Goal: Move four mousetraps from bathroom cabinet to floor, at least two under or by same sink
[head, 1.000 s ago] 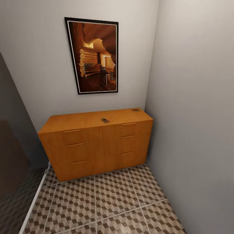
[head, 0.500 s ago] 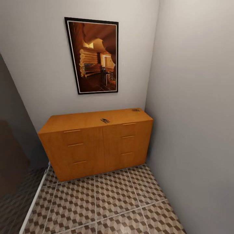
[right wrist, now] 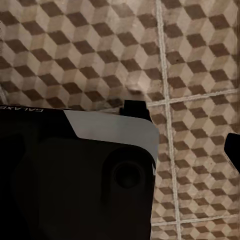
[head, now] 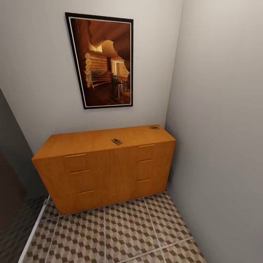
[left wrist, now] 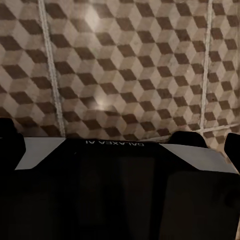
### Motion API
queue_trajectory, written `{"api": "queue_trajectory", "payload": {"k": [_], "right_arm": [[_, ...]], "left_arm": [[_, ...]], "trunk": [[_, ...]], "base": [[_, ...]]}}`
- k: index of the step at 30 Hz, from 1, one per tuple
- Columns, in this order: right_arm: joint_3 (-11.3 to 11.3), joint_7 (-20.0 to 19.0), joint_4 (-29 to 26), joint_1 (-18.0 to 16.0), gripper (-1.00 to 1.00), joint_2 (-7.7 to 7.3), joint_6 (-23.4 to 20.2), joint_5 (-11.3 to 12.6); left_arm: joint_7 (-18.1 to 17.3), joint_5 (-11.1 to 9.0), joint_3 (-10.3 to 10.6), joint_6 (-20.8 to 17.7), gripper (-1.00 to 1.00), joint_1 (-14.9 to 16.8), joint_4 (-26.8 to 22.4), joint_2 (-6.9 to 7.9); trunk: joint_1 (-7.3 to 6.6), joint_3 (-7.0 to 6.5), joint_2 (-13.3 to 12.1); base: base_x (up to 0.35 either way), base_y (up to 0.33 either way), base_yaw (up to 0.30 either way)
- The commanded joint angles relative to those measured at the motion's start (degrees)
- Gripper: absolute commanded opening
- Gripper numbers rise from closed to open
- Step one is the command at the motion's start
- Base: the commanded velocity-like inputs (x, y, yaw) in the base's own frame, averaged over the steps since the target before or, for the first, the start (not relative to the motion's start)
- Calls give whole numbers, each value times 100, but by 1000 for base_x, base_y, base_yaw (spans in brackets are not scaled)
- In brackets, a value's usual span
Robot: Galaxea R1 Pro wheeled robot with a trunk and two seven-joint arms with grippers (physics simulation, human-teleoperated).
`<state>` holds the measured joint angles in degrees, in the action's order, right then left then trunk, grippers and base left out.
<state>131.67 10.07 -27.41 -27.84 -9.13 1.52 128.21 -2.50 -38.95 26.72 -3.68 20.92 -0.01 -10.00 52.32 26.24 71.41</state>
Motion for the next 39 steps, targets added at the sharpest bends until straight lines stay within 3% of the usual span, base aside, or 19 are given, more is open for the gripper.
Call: {"api": "queue_trajectory", "payload": {"k": [1,14,39], "right_arm": [[31,21,-19,-11,100,-1,16,20],[28,21,-19,-11,100,-1,17,20],[34,12,-21,-11,100,11,11,17]], "left_arm": [[-13,-60,44,-19,100,3,1,0],[-11,-60,44,-22,100,0,1,0],[-4,-61,44,-23,100,0,1,0]], "trunk": [[4,6,4],[4,6,4],[4,6,4]], "base": [[333,5,0],[292,77,0],[12,3,0]]}}
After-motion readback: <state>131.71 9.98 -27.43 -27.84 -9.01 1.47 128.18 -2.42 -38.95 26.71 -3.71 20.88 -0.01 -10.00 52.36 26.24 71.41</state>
